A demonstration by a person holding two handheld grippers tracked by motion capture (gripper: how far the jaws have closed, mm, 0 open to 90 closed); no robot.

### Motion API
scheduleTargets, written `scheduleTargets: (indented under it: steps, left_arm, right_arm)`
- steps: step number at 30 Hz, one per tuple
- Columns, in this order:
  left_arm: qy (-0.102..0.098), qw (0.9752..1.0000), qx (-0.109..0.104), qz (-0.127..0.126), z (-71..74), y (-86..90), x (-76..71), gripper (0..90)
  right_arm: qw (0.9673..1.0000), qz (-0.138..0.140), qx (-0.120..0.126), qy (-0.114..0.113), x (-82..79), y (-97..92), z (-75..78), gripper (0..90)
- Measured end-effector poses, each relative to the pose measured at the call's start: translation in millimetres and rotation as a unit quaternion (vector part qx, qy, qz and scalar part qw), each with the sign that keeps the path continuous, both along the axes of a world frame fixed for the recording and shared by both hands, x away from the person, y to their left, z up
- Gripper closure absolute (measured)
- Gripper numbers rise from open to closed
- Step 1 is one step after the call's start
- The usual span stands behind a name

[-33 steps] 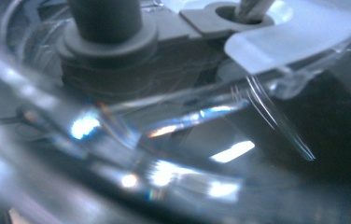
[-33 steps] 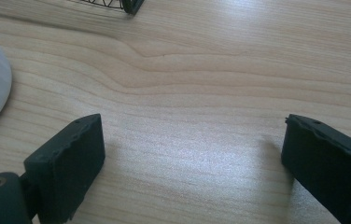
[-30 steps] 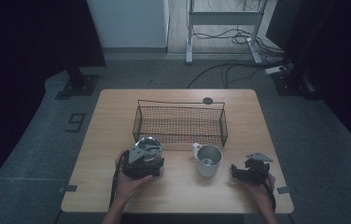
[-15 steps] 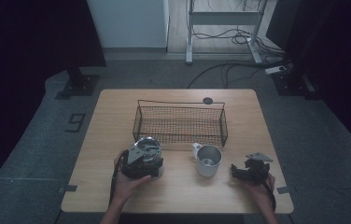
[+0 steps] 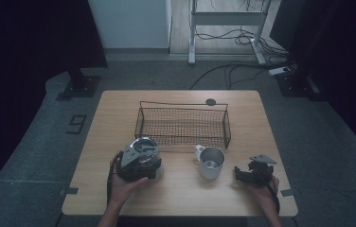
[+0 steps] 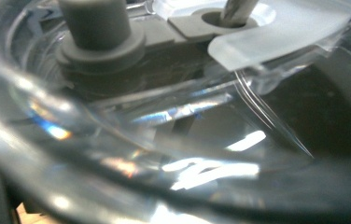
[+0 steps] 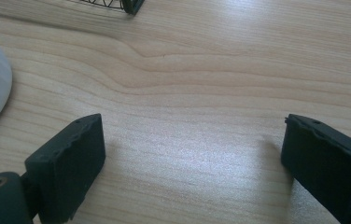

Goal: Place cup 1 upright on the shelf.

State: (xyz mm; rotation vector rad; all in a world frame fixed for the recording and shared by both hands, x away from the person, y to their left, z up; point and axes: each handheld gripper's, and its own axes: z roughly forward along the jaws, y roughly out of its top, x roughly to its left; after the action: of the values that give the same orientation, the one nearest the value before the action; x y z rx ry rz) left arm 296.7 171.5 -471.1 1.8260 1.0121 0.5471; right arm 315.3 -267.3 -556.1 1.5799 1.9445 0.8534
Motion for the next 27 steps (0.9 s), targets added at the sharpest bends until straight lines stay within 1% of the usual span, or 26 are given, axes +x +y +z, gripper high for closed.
scheduleTargets:
  steps: [3,7,17,21,27]
  left_arm:
    - [-0.001,1.0000,-0.007,0.003,5.0,5.4,-0.7,3.8]
    - [-0.005,0.9999,-0.010,0.005,8.2,8.4,-1.7,3.9]
    - [-0.012,0.9999,-0.009,0.003,13.6,9.3,-4.0,3.9]
    - [-0.010,0.9998,-0.014,0.004,15.3,10.2,-3.6,3.9]
    - [-0.013,0.9998,-0.015,0.003,19.4,10.4,-3.2,3.9]
  right_arm:
    - [1.0000,0.000,0.000,0.000,0.0,0.0,0.0,6.3]
    - [1.0000,-0.001,0.000,0.000,0.0,0.0,0.0,6.4]
    - [1.0000,-0.001,0.000,0.000,0.0,0.0,0.0,6.4]
    - [1.0000,-0.001,0.000,0.000,0.0,0.0,0.0,6.4]
    - [1.0000,-0.001,0.000,0.000,-0.1,0.0,0.0,6.7]
